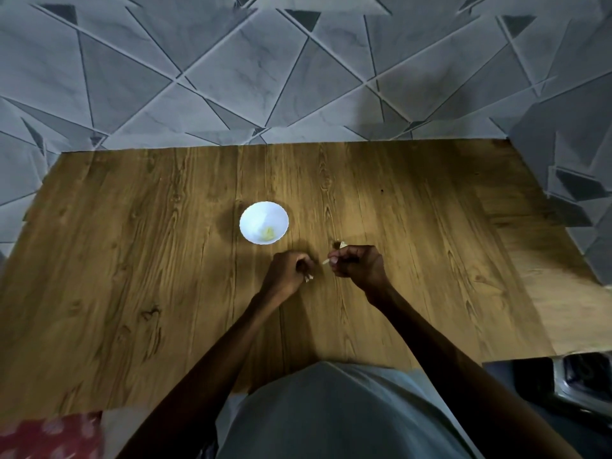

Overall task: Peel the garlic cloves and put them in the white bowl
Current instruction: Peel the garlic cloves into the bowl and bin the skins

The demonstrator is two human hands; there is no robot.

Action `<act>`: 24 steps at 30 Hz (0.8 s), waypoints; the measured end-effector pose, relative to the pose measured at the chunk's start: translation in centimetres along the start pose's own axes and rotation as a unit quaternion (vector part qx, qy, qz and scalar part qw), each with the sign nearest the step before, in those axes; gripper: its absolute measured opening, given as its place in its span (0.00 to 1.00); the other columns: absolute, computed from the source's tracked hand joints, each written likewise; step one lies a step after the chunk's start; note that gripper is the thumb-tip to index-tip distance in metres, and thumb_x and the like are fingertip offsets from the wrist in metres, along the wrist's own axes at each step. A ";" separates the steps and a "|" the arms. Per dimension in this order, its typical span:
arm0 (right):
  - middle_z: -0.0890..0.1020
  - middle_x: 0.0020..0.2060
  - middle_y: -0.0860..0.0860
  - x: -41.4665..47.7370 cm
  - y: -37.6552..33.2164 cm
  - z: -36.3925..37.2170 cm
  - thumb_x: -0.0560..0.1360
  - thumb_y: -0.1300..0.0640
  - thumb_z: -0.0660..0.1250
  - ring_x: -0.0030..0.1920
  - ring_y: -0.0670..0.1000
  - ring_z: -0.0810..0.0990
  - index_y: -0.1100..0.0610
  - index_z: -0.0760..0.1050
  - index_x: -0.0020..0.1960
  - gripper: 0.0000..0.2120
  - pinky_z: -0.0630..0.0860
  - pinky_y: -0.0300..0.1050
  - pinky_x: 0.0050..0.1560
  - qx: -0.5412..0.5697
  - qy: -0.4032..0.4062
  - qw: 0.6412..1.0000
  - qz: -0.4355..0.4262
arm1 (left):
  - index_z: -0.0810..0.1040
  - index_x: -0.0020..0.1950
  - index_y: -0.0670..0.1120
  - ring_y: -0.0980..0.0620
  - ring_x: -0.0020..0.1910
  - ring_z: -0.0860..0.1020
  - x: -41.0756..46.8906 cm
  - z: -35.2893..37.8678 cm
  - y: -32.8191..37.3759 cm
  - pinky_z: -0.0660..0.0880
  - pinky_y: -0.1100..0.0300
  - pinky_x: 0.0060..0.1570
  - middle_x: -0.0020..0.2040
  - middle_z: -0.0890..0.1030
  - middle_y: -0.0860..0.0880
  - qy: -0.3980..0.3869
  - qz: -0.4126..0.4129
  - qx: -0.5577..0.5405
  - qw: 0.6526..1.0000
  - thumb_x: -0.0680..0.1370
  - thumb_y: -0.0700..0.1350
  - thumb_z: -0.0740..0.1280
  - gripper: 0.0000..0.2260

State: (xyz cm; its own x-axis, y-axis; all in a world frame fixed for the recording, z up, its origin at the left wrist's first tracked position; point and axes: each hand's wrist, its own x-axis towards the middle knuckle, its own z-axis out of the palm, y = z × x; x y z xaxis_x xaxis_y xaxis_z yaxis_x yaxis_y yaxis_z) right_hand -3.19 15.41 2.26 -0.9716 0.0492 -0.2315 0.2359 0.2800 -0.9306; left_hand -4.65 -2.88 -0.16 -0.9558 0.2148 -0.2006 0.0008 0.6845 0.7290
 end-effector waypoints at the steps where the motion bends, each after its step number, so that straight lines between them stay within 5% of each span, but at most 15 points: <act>1: 0.85 0.39 0.56 -0.1 0.0 0.0 0.75 0.65 0.71 0.39 0.52 0.84 0.61 0.83 0.47 0.02 0.84 0.49 0.42 -0.007 0.005 1.000 -0.004 | 0.84 0.51 0.46 0.56 0.51 0.80 -0.2 0.0 0.1 0.73 0.66 0.52 0.50 0.84 0.51 0.003 0.001 -0.020 1.000 0.75 0.34 0.70 0.09; 9: 0.85 0.36 0.58 -0.4 -0.5 -0.2 0.75 0.65 0.72 0.34 0.52 0.83 0.64 0.83 0.45 0.02 0.83 0.52 0.41 -0.056 0.006 0.998 -0.011 | 0.84 0.50 0.42 0.47 0.40 0.84 -1.6 -0.1 2.3 0.81 0.56 0.41 0.41 0.85 0.45 0.017 -0.017 -0.280 0.960 0.76 0.40 0.72 0.05; 14: 0.84 0.34 0.55 -0.8 -1.0 -0.6 0.75 0.68 0.69 0.34 0.53 0.83 0.63 0.83 0.44 0.04 0.83 0.46 0.38 0.011 -0.028 0.999 0.035 | 0.83 0.46 0.41 0.53 0.33 0.80 -1.9 -0.1 3.1 0.76 0.58 0.38 0.37 0.84 0.45 0.053 -0.030 -0.290 0.955 0.75 0.38 0.72 0.02; 21: 0.82 0.37 0.54 -0.8 -1.8 -1.1 0.77 0.66 0.67 0.34 0.46 0.81 0.63 0.80 0.44 0.04 0.78 0.38 0.36 0.237 -0.105 0.931 0.257 | 0.78 0.48 0.46 0.56 0.39 0.80 -3.0 -0.3 4.8 0.78 0.60 0.39 0.39 0.81 0.55 0.157 0.154 -0.140 0.965 0.71 0.34 0.73 0.11; 24: 0.83 0.39 0.57 -1.2 -1.1 -0.9 0.75 0.68 0.69 0.38 0.51 0.82 0.70 0.80 0.47 0.04 0.79 0.40 0.36 0.216 -0.055 0.959 0.175 | 0.75 0.46 0.46 0.55 0.33 0.81 -2.8 0.0 5.1 0.76 0.62 0.35 0.36 0.82 0.51 0.159 0.050 -0.181 0.969 0.71 0.34 0.73 0.11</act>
State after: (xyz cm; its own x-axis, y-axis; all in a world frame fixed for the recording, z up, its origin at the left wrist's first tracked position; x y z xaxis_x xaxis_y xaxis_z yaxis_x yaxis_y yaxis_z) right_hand -2.32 15.95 3.82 -0.8296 -0.0411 -0.5568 0.5556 -0.1600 -0.8159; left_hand -1.98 -0.03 4.15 -0.9986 0.0021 0.0530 0.0501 0.3697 0.9278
